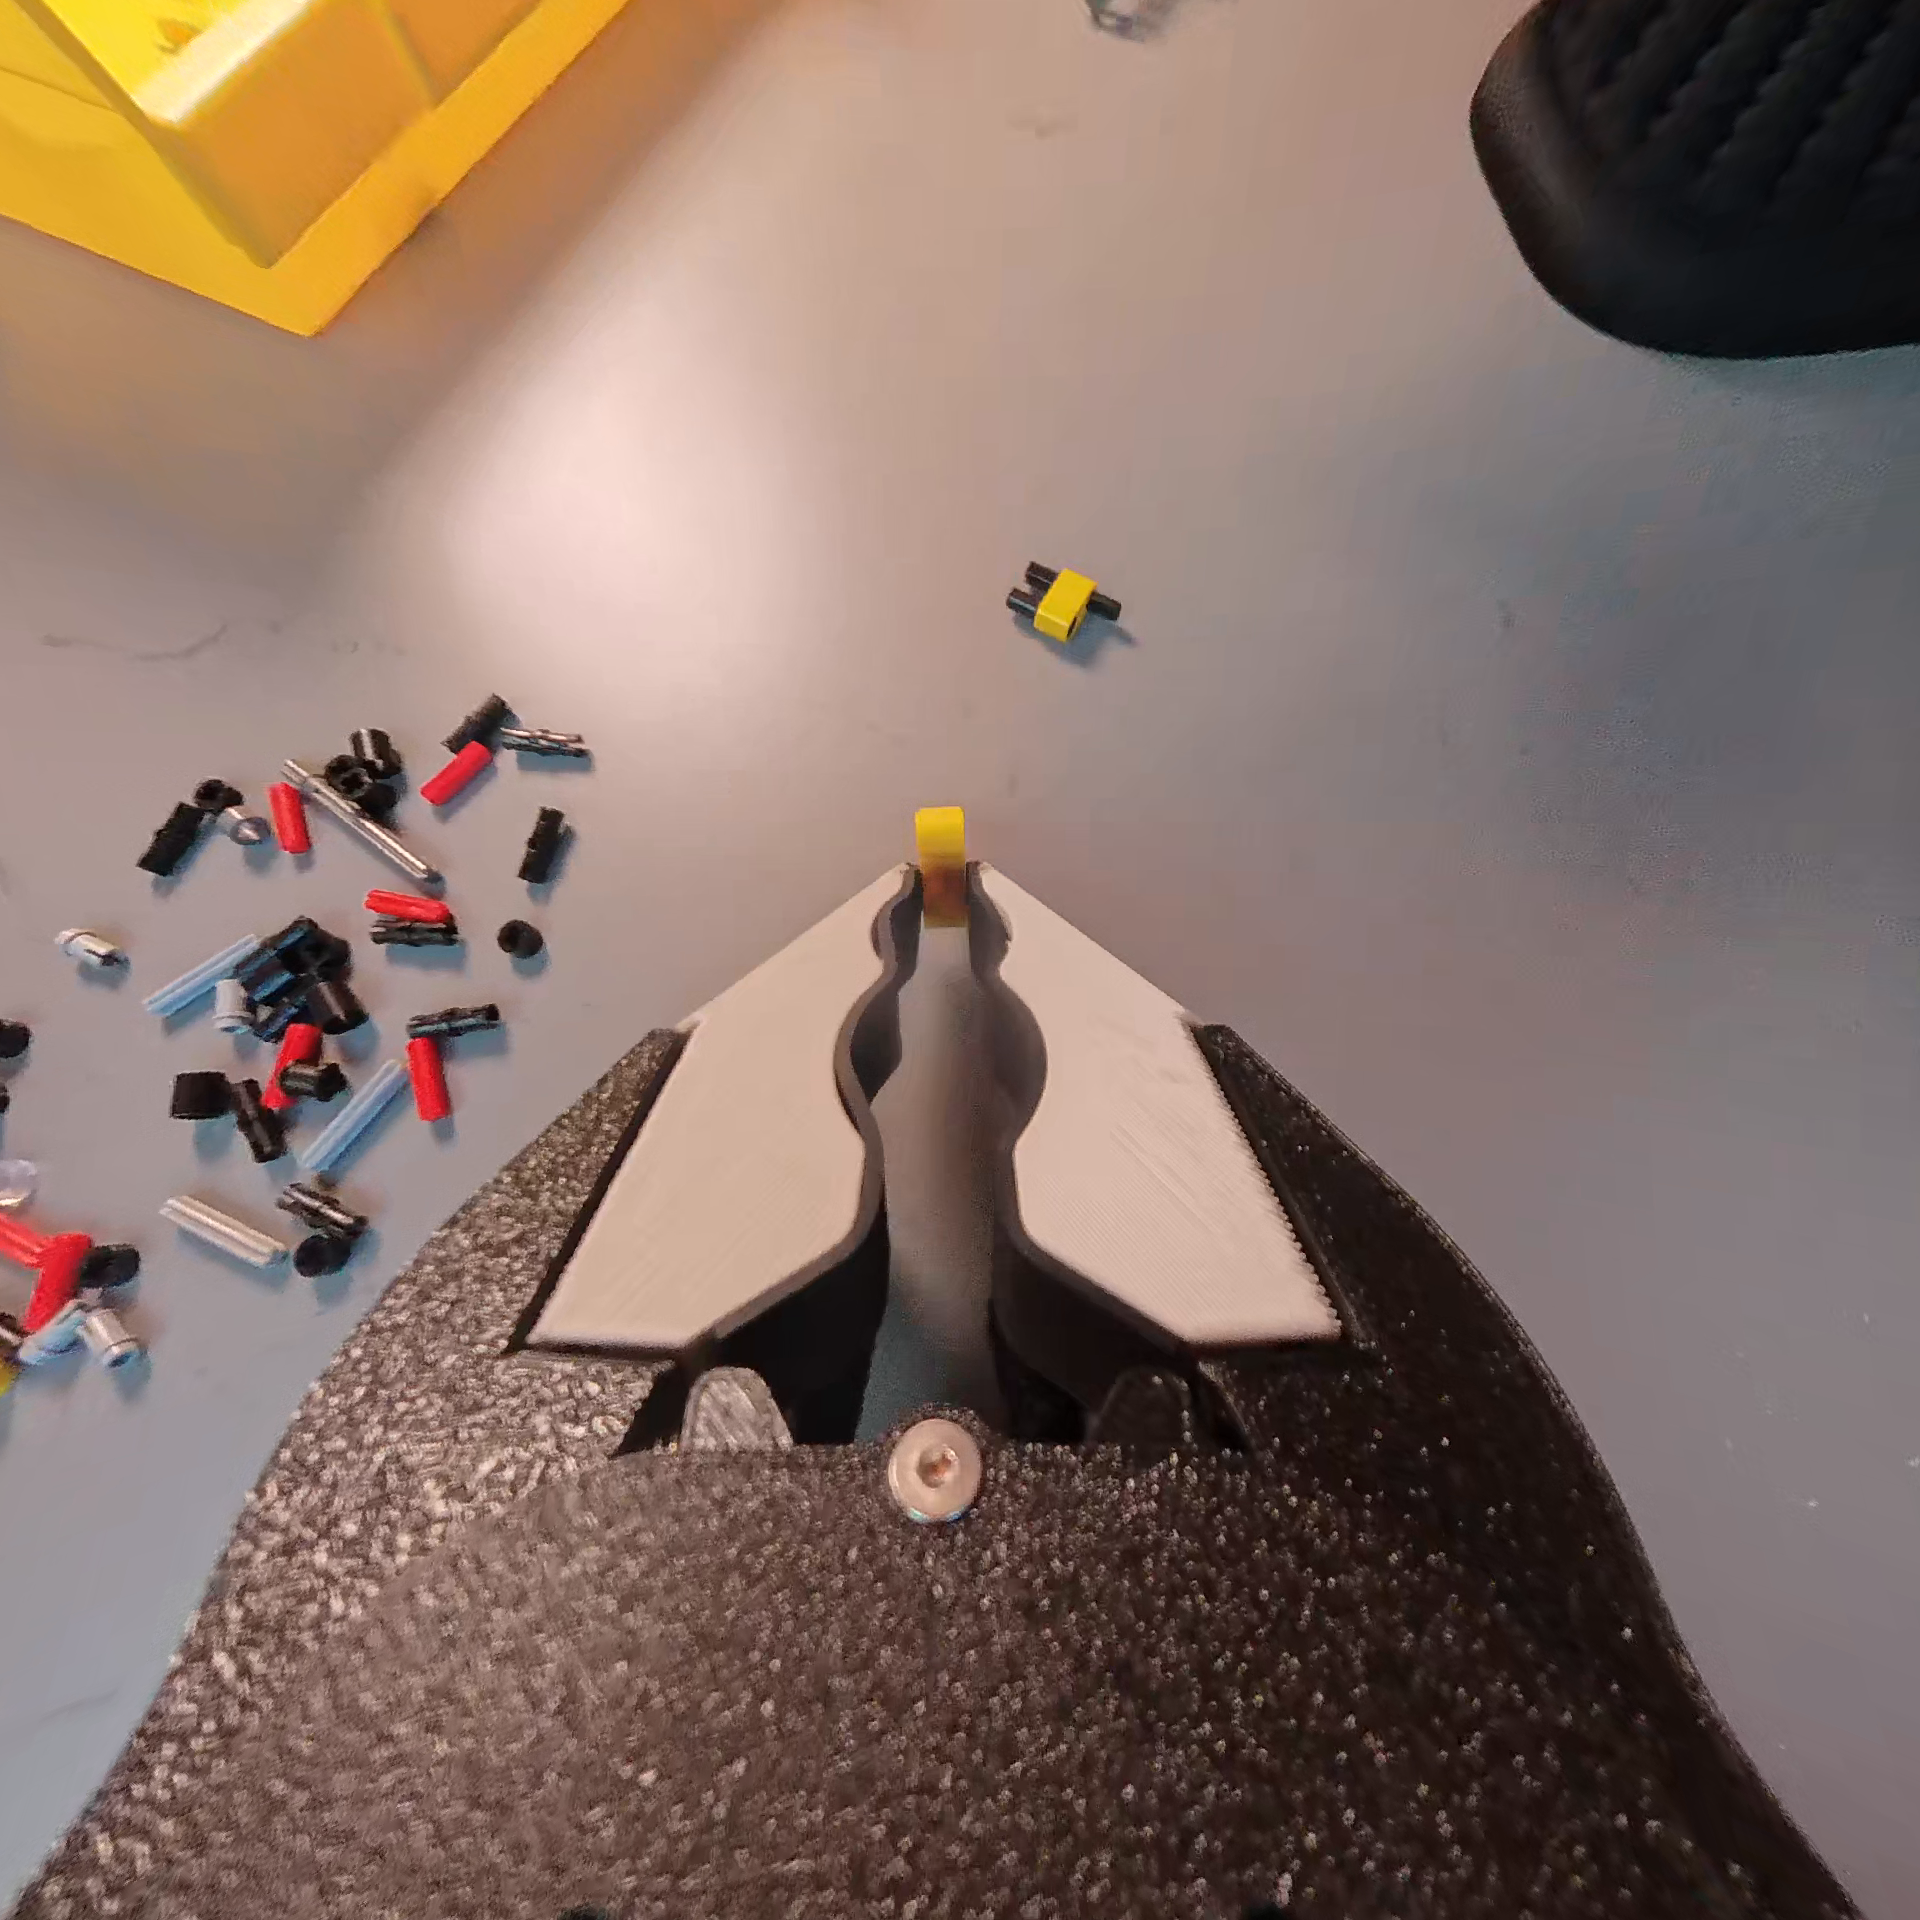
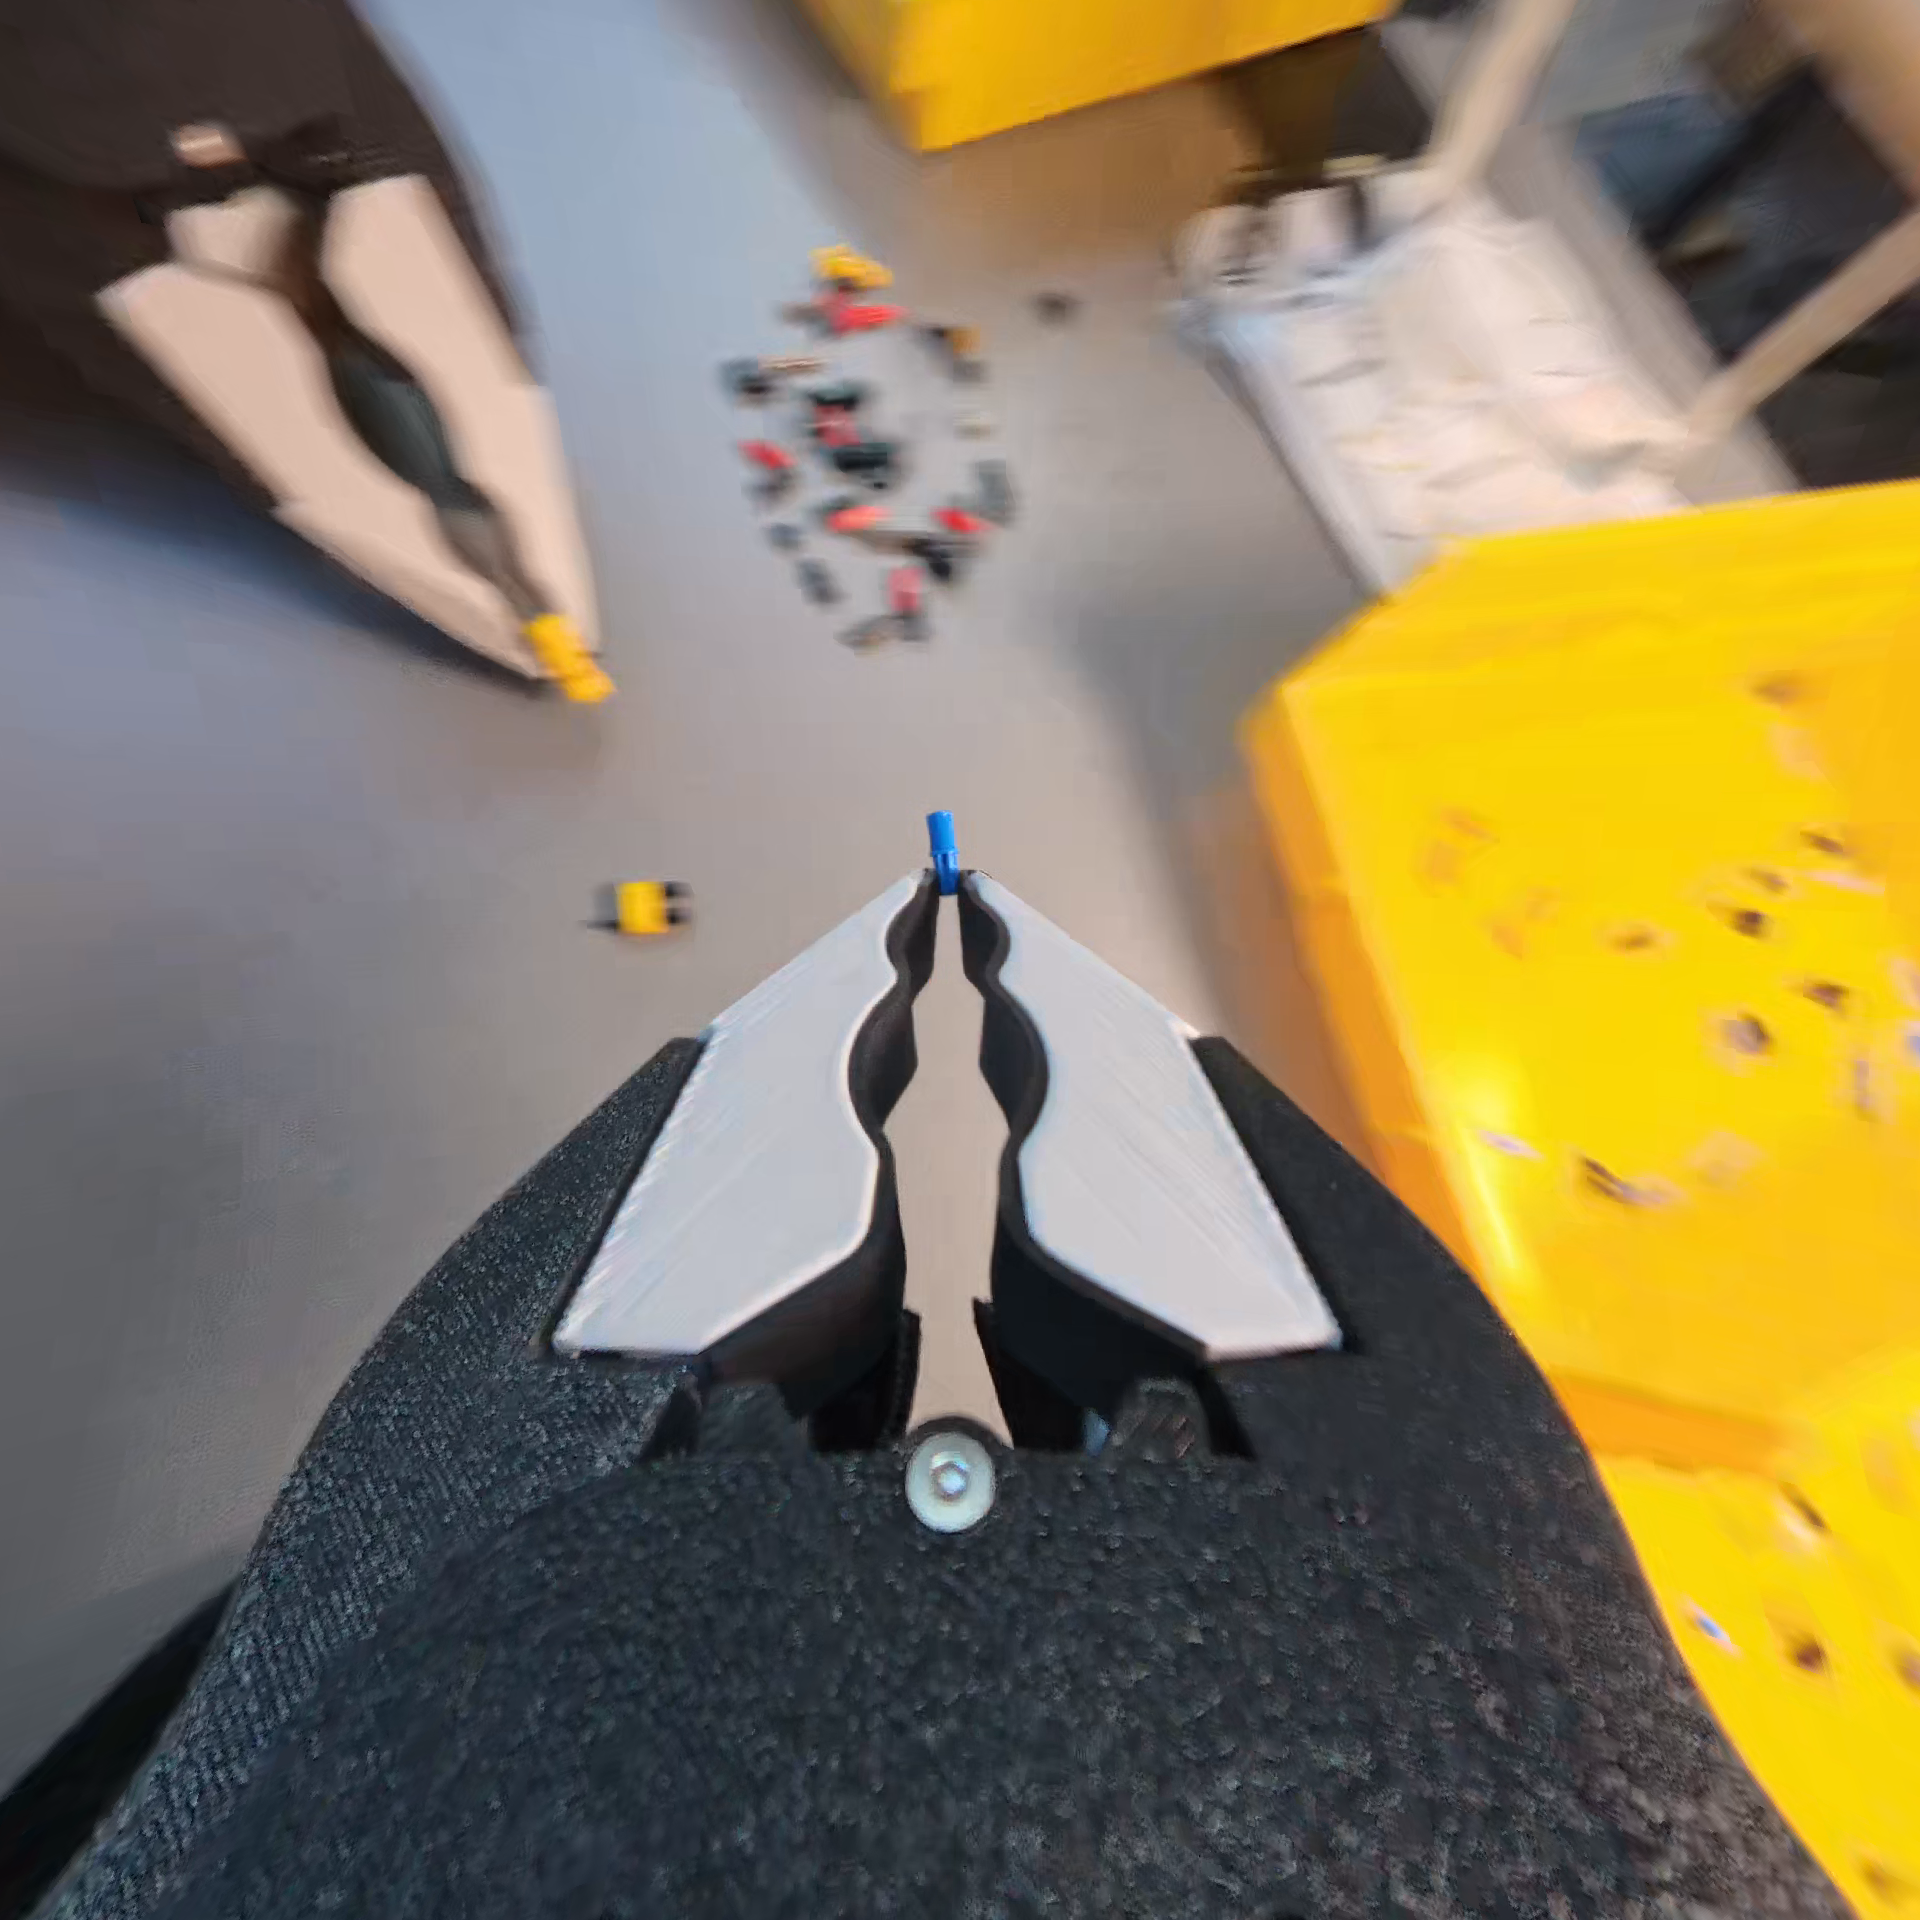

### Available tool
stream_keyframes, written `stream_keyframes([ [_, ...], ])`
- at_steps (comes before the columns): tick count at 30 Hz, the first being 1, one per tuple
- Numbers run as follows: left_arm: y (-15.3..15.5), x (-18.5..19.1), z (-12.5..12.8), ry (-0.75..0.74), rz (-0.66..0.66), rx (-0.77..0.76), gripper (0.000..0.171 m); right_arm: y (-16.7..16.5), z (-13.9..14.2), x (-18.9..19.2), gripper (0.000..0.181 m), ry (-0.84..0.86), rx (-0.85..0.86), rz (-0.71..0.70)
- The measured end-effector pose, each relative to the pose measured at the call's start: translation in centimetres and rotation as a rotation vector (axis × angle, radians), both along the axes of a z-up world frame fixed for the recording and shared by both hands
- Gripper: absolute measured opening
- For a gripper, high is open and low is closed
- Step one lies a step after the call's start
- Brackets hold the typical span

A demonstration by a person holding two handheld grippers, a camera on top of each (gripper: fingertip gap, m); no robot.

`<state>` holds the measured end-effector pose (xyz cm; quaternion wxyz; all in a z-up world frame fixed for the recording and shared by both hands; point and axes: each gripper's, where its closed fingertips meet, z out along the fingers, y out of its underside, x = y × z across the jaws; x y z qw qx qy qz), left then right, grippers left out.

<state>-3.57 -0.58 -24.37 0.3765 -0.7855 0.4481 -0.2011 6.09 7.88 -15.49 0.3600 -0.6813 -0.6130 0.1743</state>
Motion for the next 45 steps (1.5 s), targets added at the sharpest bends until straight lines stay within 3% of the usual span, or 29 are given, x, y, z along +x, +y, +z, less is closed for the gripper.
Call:
stream_keyframes([
  [3, 1.0, -0.4, 1.4, -0.029, 0.035, 0.078, 0.010, 6.8, 5.9, 7.0, 0.002, 0.033, 0.120, -0.255],
  [6, 1.7, -0.7, 2.5, -0.067, 0.074, 0.131, 0.010, 12.3, 8.4, 13.0, 0.002, -0.008, 0.188, -0.443],
  [9, 2.1, -0.9, 3.4, -0.114, 0.100, 0.150, 0.010, 18.0, 7.2, 18.2, 0.002, -0.114, 0.216, -0.595],
  [12, 2.5, -1.2, 3.8, -0.137, 0.122, 0.174, 0.007, 22.4, 4.8, 21.0, 0.002, -0.136, 0.166, -0.697],
  [15, 2.7, -1.5, 3.9, -0.151, 0.140, 0.177, 0.005, 25.0, 2.9, 22.4, 0.007, -0.176, 0.144, -0.756],
  [19, 2.8, -1.9, 4.4, -0.173, 0.152, 0.181, 0.003, 26.1, 3.8, 22.3, 0.017, -0.177, 0.215, -0.778],
  [23, 2.8, -2.1, 4.5, -0.175, 0.151, 0.171, 0.005, 24.5, 7.5, 19.5, 0.018, -0.051, 0.321, -0.720],
  [27, 2.6, -2.0, 3.8, -0.177, 0.139, 0.113, 0.013, 20.5, 10.3, 15.2, 0.018, 0.101, 0.372, -0.605],
  [31, 2.3, -1.6, 3.0, -0.158, 0.123, 0.087, 0.017, 16.4, 12.0, 12.2, 0.018, 0.216, 0.444, -0.520],
  [34, 1.6, -1.0, 1.9, -0.135, 0.087, 0.031, 0.027, 13.1, 12.4, 9.9, 0.017, 0.356, 0.389, -0.462],
  [37, 0.9, -0.5, 0.6, -0.077, 0.050, -0.015, 0.035, 7.9, 10.4, 5.2, 0.018, 0.477, 0.176, -0.248],
  [39, 0.6, -0.4, -0.1, -0.037, 0.037, -0.020, 0.036, 4.0, 7.3, 2.1, 0.018, 0.459, 0.012, -0.073],
  [41, 0.5, -0.4, -0.7, 0.007, 0.034, -0.021, 0.036, 1.5, 4.2, -0.1, 0.018, 0.421, -0.049, 0.027],
  [44, 0.9, -0.7, -1.2, 0.056, 0.055, -0.003, 0.022, -0.6, 0.3, -3.0, 0.018, 0.371, -0.067, 0.117],
  [45, 1.0, -0.7, -1.1, 0.056, 0.064, 0.003, 0.007, -1.1, -0.6, -3.9, 0.018, 0.366, -0.072, 0.140],
])
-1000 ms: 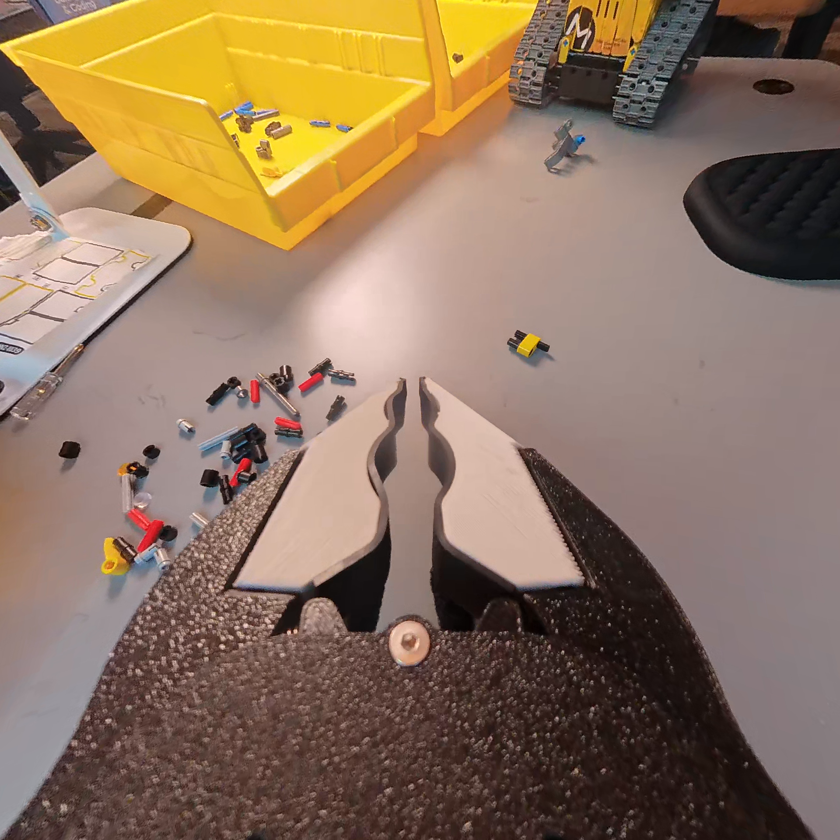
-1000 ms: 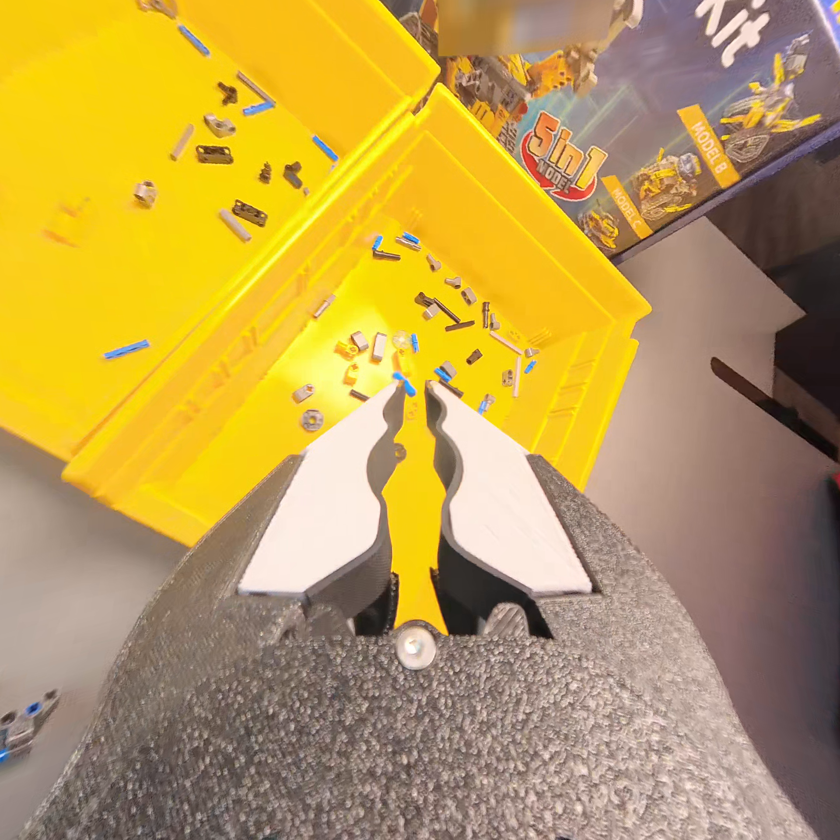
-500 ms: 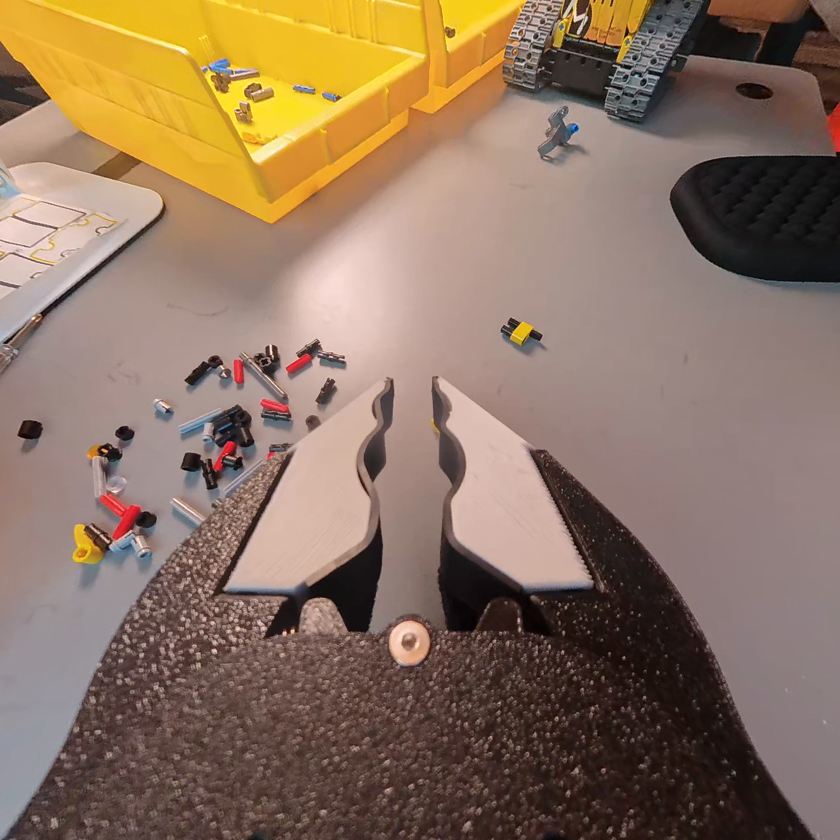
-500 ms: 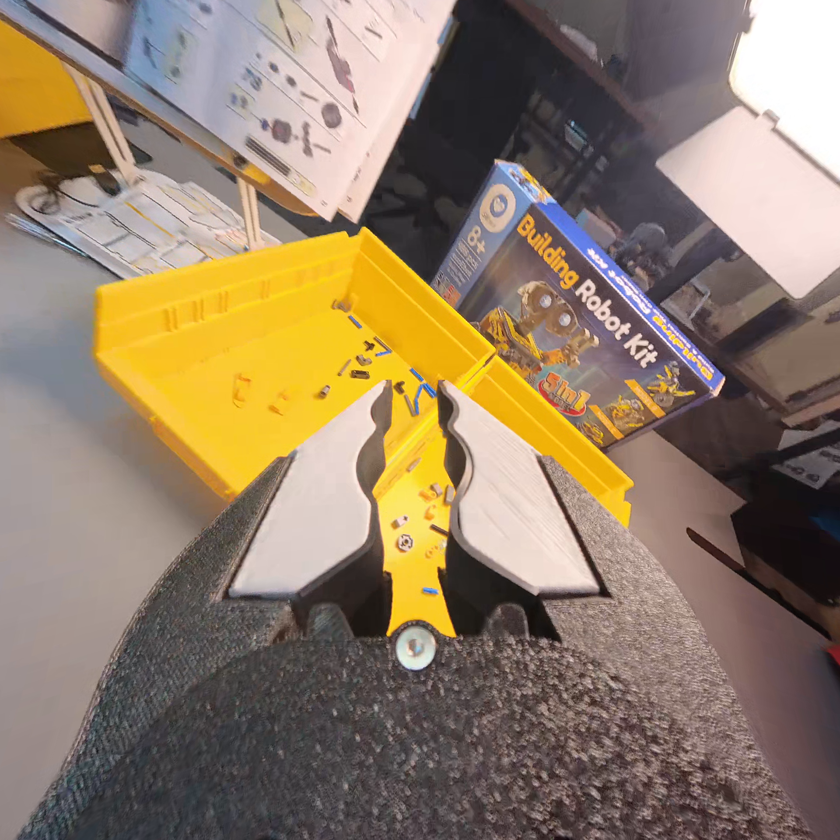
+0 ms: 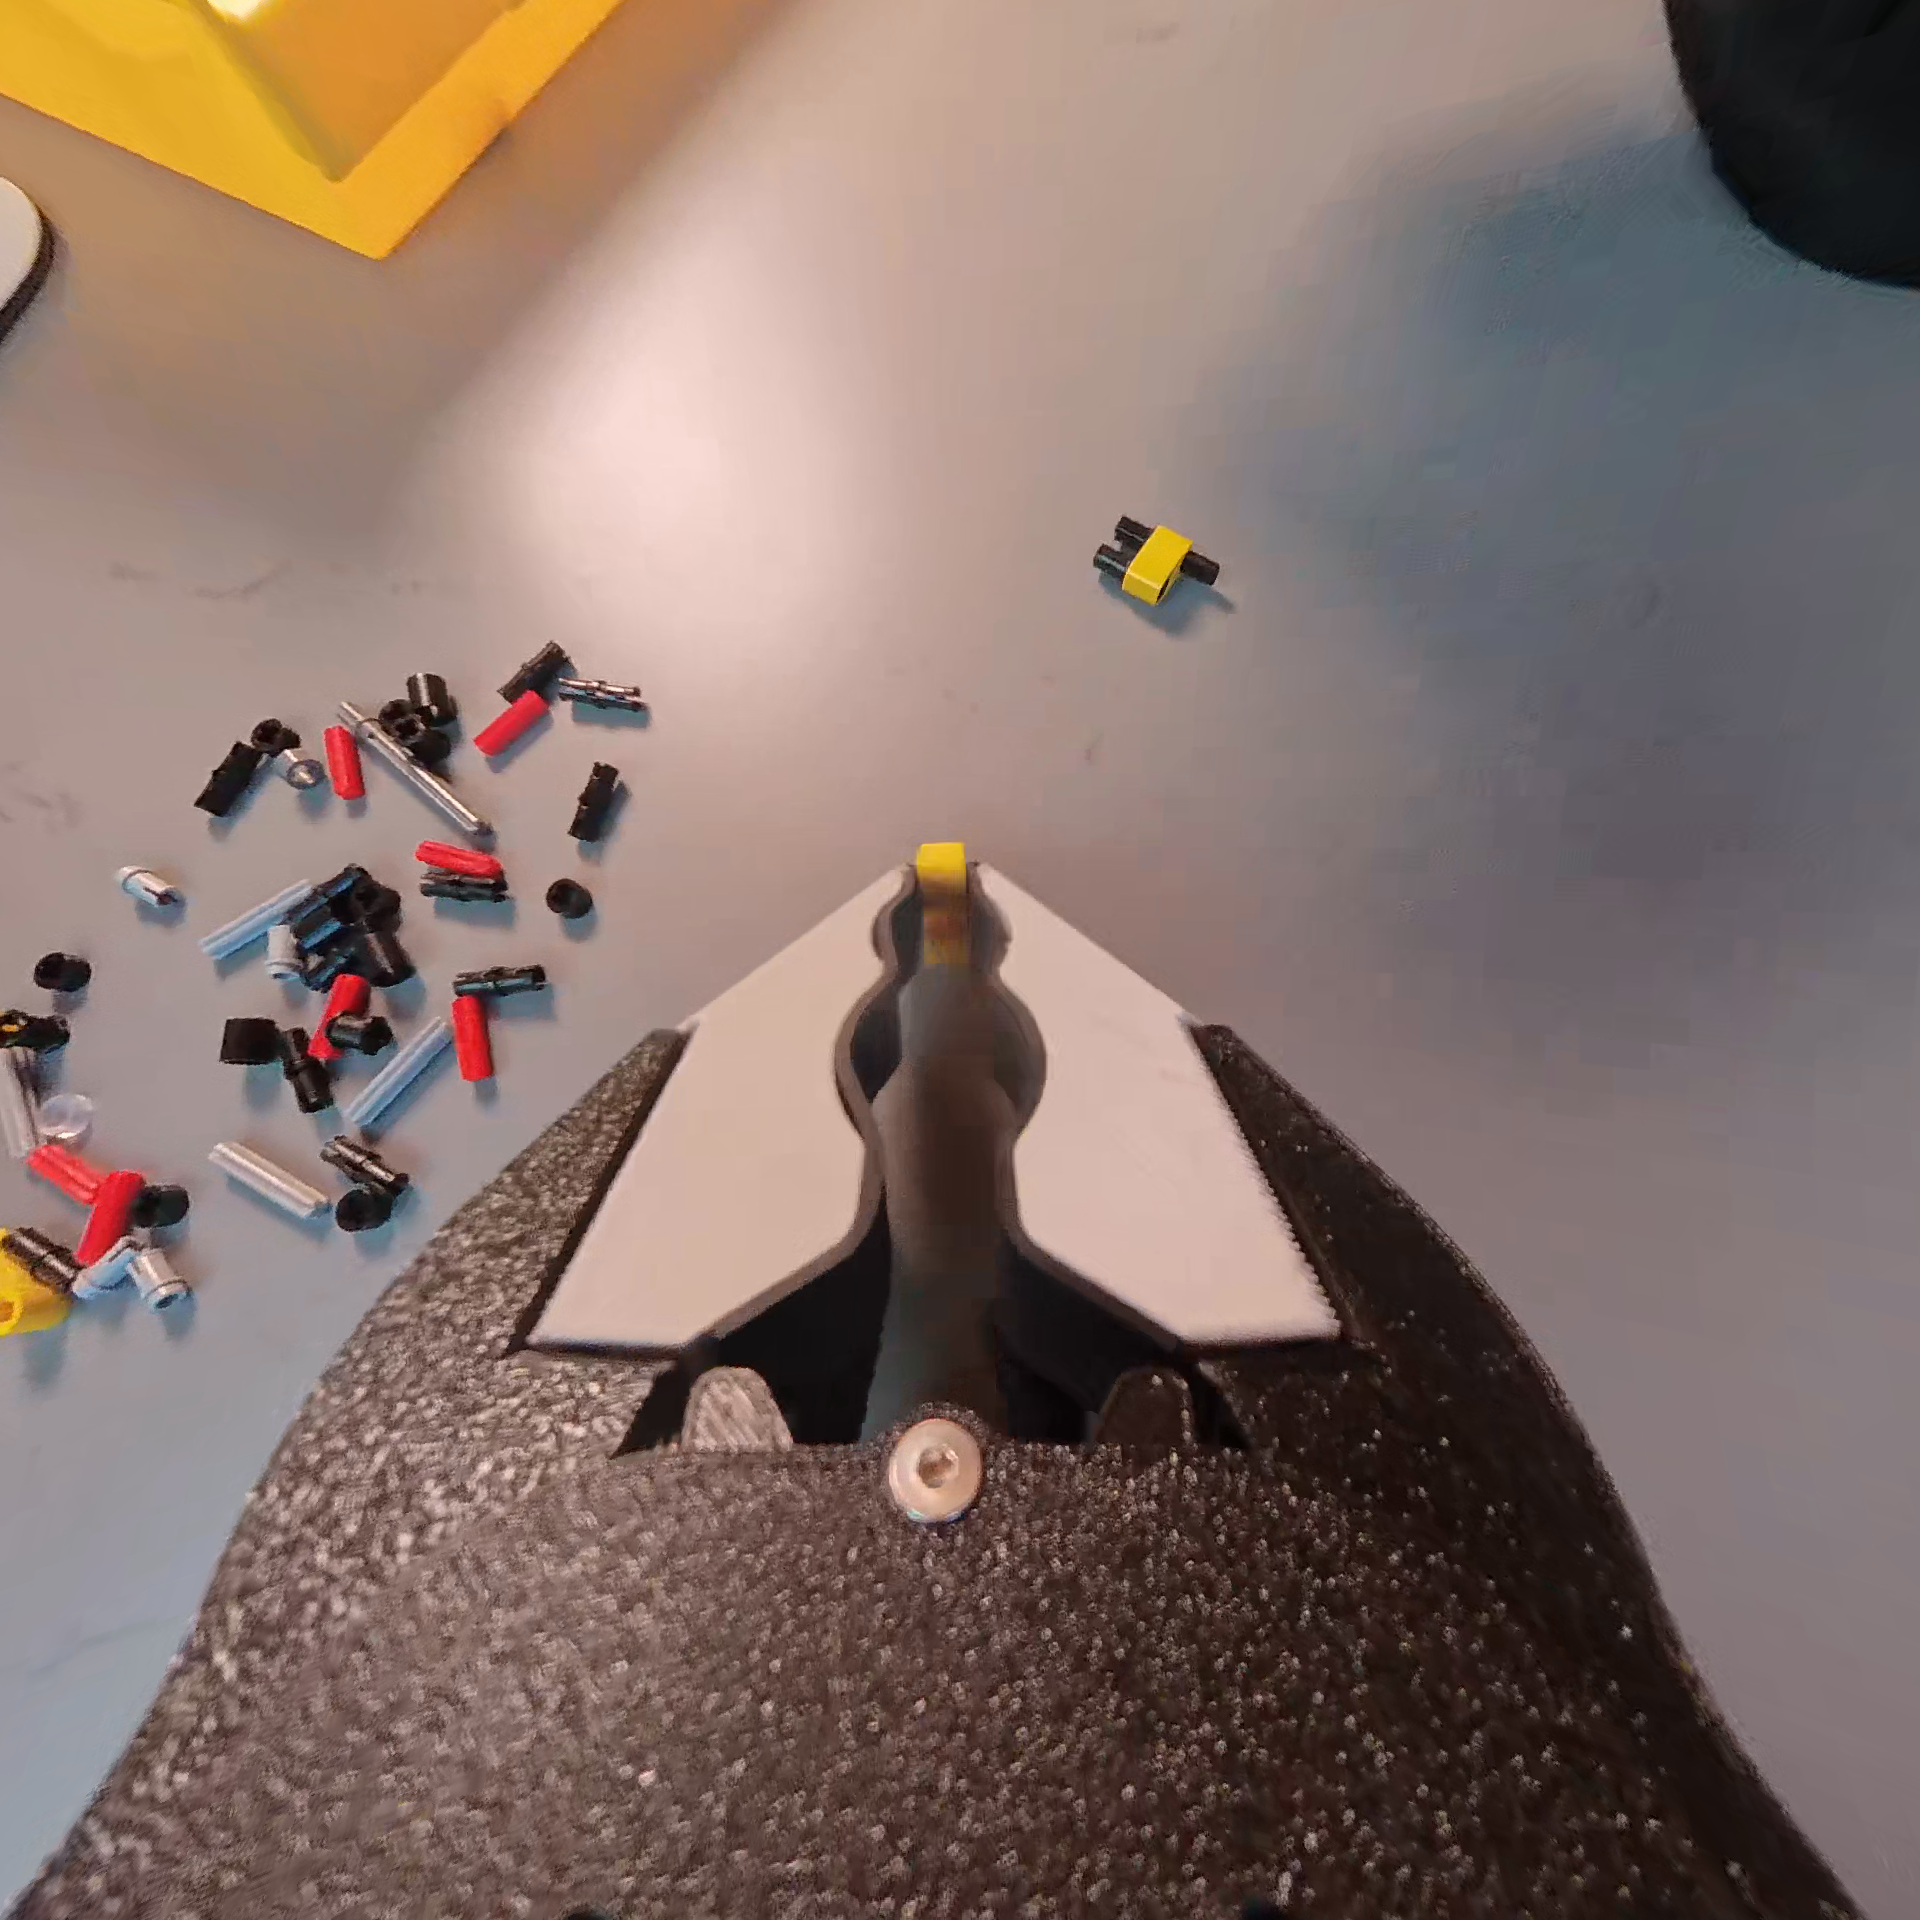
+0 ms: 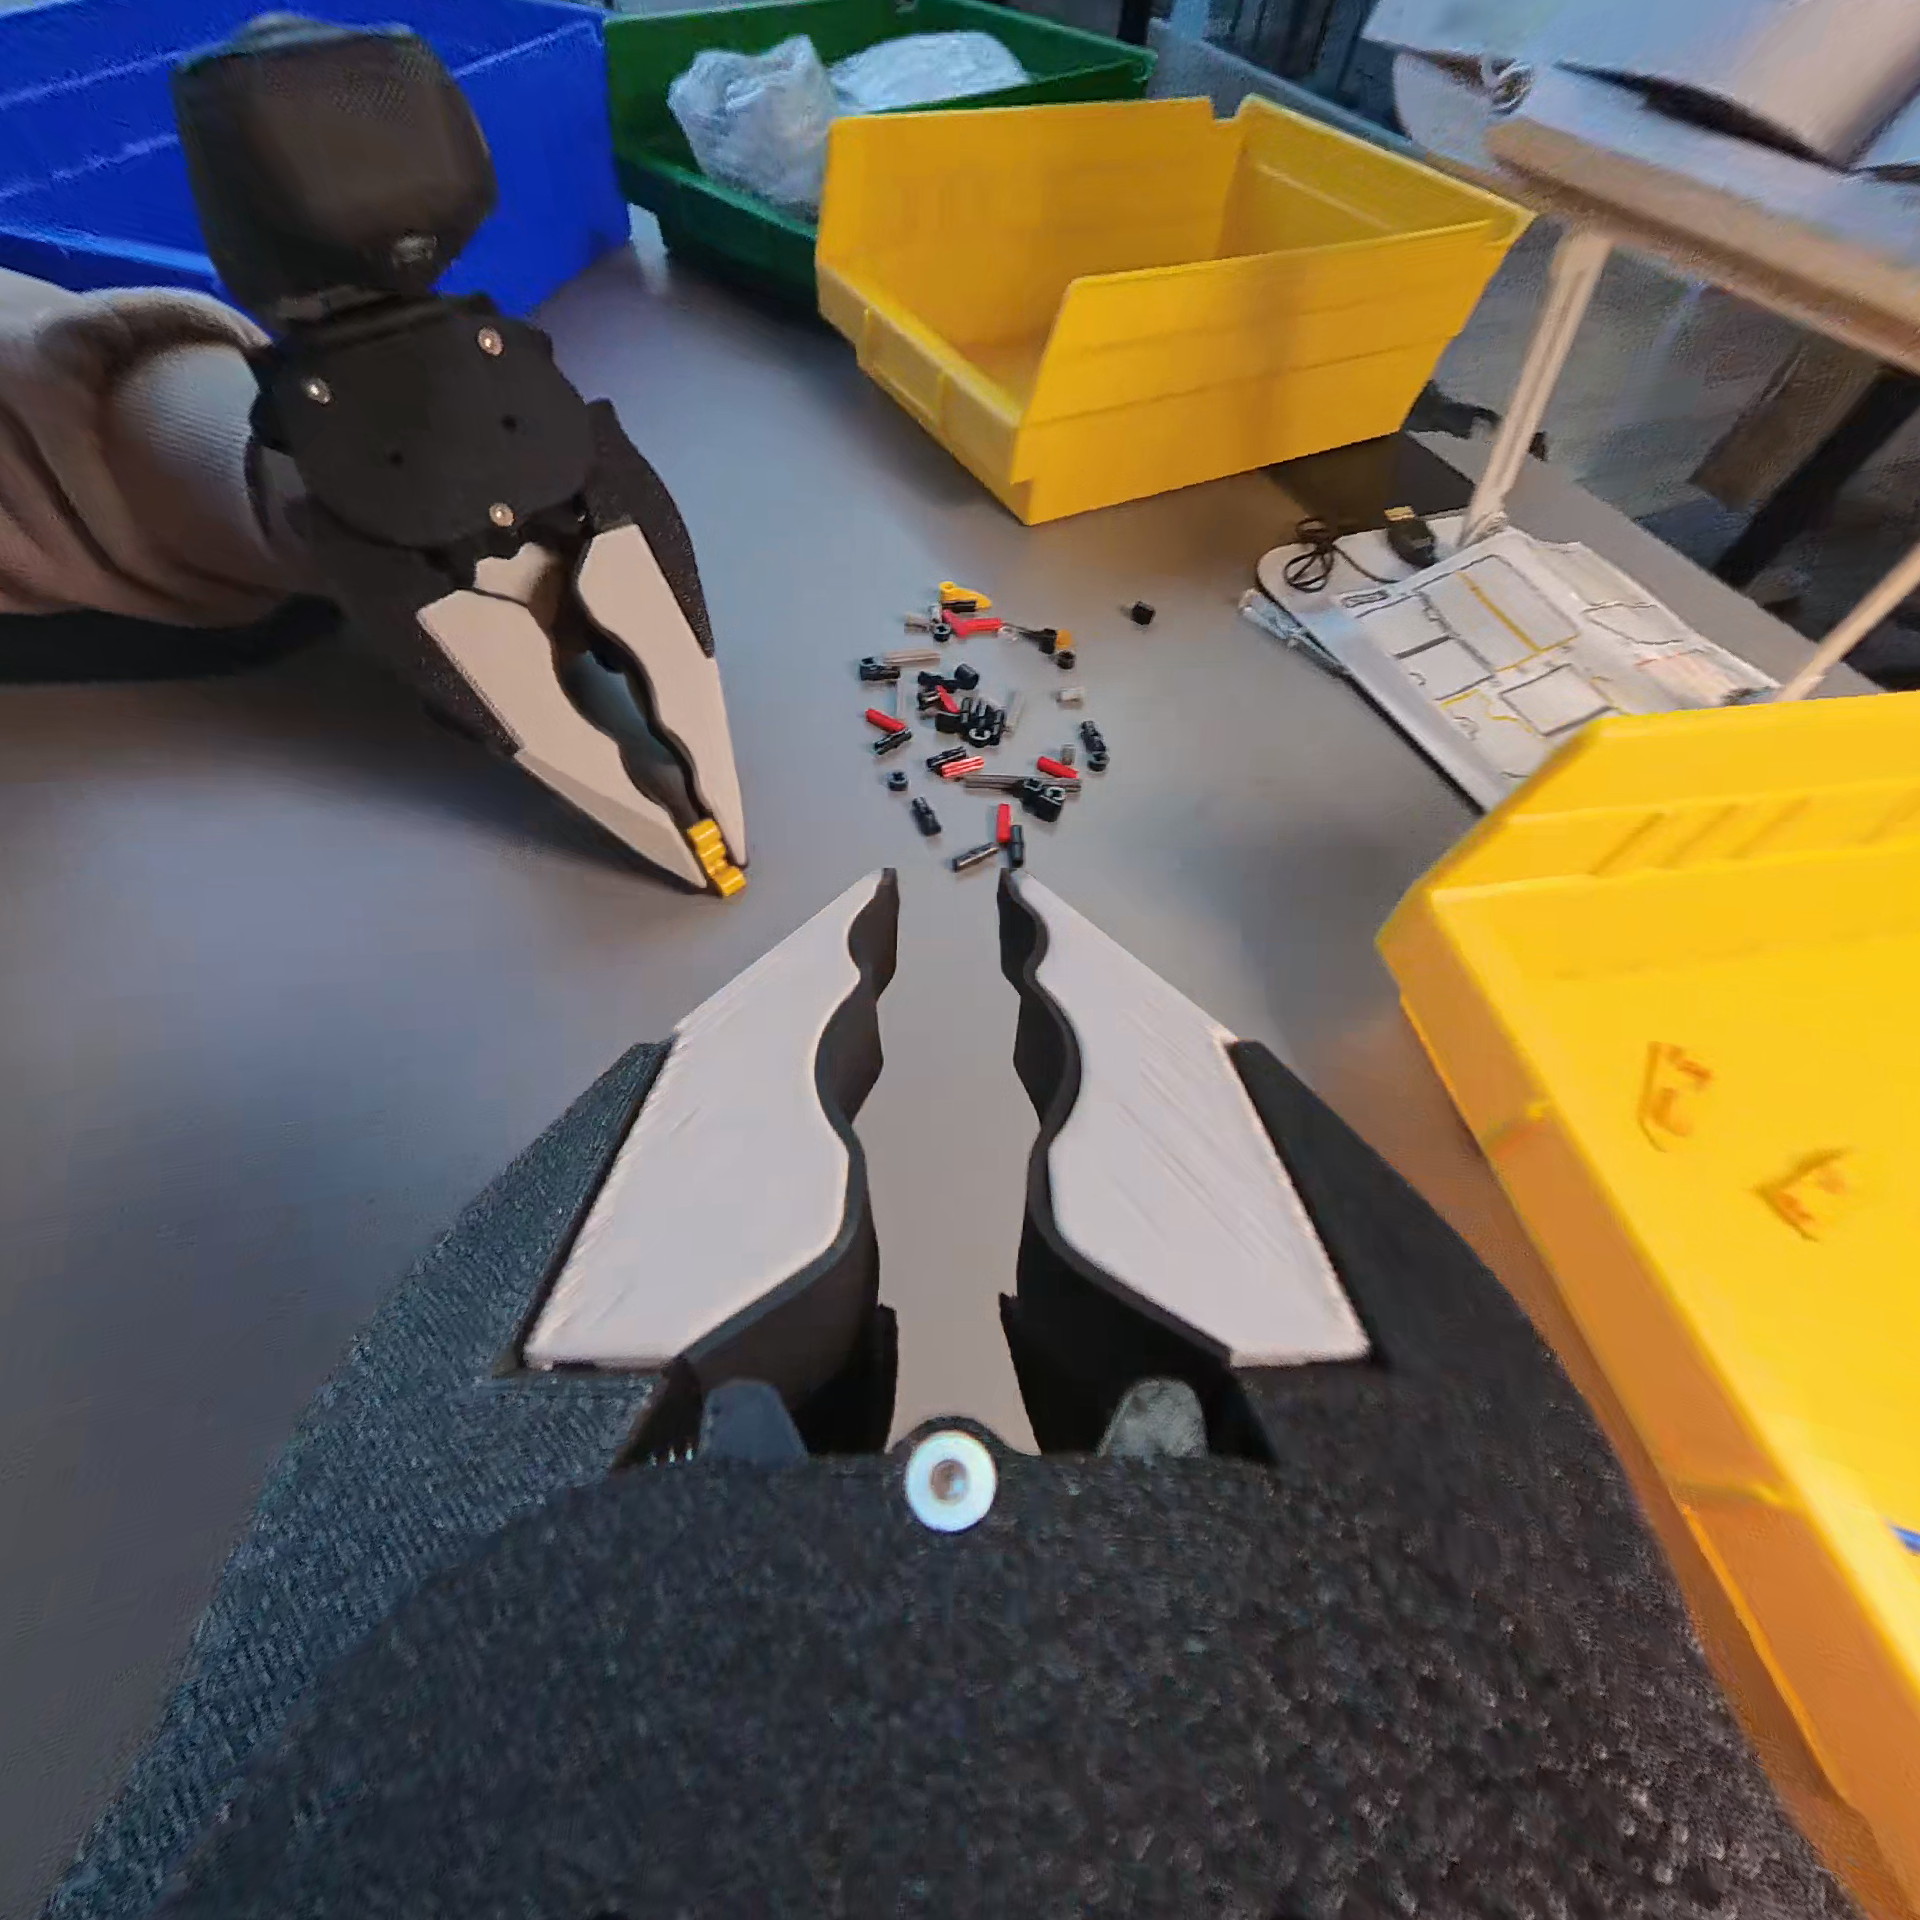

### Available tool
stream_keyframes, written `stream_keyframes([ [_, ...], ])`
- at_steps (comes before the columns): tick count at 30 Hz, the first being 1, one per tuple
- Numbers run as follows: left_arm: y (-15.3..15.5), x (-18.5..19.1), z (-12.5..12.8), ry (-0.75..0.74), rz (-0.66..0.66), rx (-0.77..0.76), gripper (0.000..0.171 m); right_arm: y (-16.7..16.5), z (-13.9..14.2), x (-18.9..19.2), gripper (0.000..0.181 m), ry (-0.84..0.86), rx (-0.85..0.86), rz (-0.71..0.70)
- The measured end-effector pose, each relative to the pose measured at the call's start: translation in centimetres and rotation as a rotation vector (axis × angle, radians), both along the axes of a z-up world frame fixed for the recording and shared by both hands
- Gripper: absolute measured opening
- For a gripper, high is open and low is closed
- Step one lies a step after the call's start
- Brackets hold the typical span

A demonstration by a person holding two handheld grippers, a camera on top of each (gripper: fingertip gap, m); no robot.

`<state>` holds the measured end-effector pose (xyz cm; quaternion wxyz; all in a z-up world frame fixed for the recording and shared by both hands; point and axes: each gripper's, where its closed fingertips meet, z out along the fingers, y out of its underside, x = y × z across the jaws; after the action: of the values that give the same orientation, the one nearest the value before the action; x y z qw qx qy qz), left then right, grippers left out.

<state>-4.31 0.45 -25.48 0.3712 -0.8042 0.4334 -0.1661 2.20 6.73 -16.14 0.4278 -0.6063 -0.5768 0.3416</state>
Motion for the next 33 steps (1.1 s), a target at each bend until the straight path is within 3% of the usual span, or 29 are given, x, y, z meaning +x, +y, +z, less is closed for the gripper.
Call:
stream_keyframes([
  [3, -0.3, 0.6, 1.3, -0.098, -0.020, -0.014, 0.007, -1.9, -1.9, -1.7, 0.018, -0.021, 0.005, 0.067],
  [8, -1.8, 2.4, 7.2, -0.605, -0.099, -0.210, 0.008, -7.4, -0.2, -3.3, 0.023, 0.116, 0.177, 0.281],
  [11, -2.4, 2.4, 9.9, -0.870, -0.138, -0.369, 0.008, -8.5, 0.5, -4.1, 0.027, 0.113, 0.353, 0.283],
  [14, -2.8, 2.5, 10.9, -0.982, -0.168, -0.456, 0.007, -9.2, 0.8, -4.7, 0.024, 0.117, 0.443, 0.280],
  [19, -3.7, 2.9, 11.3, -1.026, -0.213, -0.526, 0.007, -9.2, 1.2, -4.9, 0.008, 0.130, 0.504, 0.253],
  [23, -3.7, 3.0, 11.2, -1.007, -0.211, -0.513, 0.009, -9.3, 1.2, -4.6, 0.004, 0.144, 0.422, 0.272],
  [27, -2.6, 2.3, 11.0, -0.946, -0.154, -0.388, 0.027, -7.9, 1.5, -4.0, 0.004, 0.208, 0.247, 0.219],
  [33, -1.5, 2.3, 9.9, -0.651, -0.081, -0.070, 0.020, -5.9, 0.8, -3.7, 0.004, 0.184, 0.124, 0.112],
])
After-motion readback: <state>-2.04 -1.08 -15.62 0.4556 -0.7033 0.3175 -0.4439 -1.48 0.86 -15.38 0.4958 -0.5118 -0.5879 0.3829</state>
